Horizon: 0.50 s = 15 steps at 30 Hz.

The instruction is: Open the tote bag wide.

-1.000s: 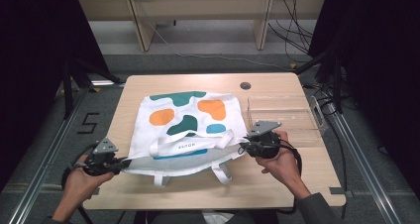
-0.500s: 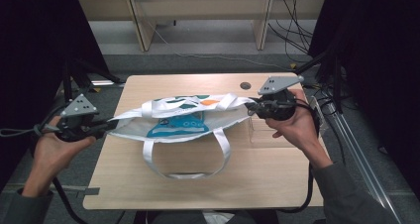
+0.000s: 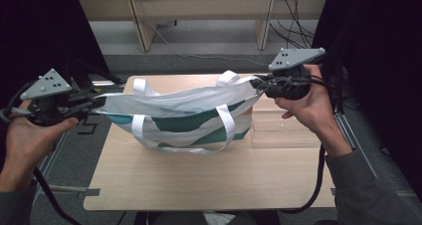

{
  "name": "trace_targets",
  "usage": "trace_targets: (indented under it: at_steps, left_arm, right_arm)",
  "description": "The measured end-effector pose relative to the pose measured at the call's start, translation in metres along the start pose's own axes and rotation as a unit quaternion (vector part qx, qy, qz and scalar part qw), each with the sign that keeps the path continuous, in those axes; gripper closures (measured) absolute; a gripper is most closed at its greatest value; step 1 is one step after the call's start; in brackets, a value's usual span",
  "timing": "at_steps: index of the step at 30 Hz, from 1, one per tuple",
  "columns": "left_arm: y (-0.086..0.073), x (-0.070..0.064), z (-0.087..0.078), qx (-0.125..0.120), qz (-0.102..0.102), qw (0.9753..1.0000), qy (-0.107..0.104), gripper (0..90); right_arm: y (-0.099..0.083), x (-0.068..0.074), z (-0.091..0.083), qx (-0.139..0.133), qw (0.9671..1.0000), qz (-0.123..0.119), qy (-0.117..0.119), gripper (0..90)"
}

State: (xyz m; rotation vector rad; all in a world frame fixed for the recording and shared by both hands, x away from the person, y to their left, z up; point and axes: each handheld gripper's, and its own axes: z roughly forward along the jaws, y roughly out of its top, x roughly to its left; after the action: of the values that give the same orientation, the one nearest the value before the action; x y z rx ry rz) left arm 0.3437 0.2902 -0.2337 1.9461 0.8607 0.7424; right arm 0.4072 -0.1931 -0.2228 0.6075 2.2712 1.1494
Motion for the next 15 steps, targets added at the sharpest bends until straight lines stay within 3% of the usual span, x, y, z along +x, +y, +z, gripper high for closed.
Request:
trace_targets:
  at_steps: [1, 2, 4, 6, 10, 12, 15]
  left_arm:
    - [0.002, 0.004, 0.001, 0.001, 0.026, 0.9996, 0.01, 86.8]
    - [0.001, 0.003, 0.005, -0.003, 0.01, 0.9999, 0.002, 86.8]
    - [0.0, 0.008, 0.011, -0.007, 0.017, 0.9998, 0.007, 86.6]
    - [-0.007, 0.006, 0.021, 0.015, -0.007, 0.9998, 0.005, 86.6]
    - [-0.022, 0.008, 0.039, 0.038, -0.017, 0.999, -0.014, 86.4]
    - [-0.032, 0.01, 0.048, 0.062, -0.009, 0.9979, -0.014, 86.2]
    - [-0.046, 0.014, 0.06, 0.079, -0.029, 0.9962, -0.02, 86.2]
  right_arm:
    - [0.001, -0.002, -0.001, -0.005, 1.0, -0.005, -0.003, 84.1]
    - [0.0, -0.002, 0.0, -0.006, 1.0, -0.004, -0.003, 84.1]
    - [-0.004, -0.004, 0.003, -0.004, 1.0, 0.003, -0.004, 84.1]
    - [-0.01, -0.005, 0.009, 0.003, 0.9999, 0.01, -0.002, 84.1]
    - [-0.027, -0.002, 0.022, 0.023, 0.9995, 0.019, 0.003, 84.0]
    - [-0.037, -0.003, 0.03, 0.034, 0.9991, 0.025, 0.002, 84.1]
    - [-0.05, -0.005, 0.044, 0.044, 0.9985, 0.029, 0.013, 84.2]
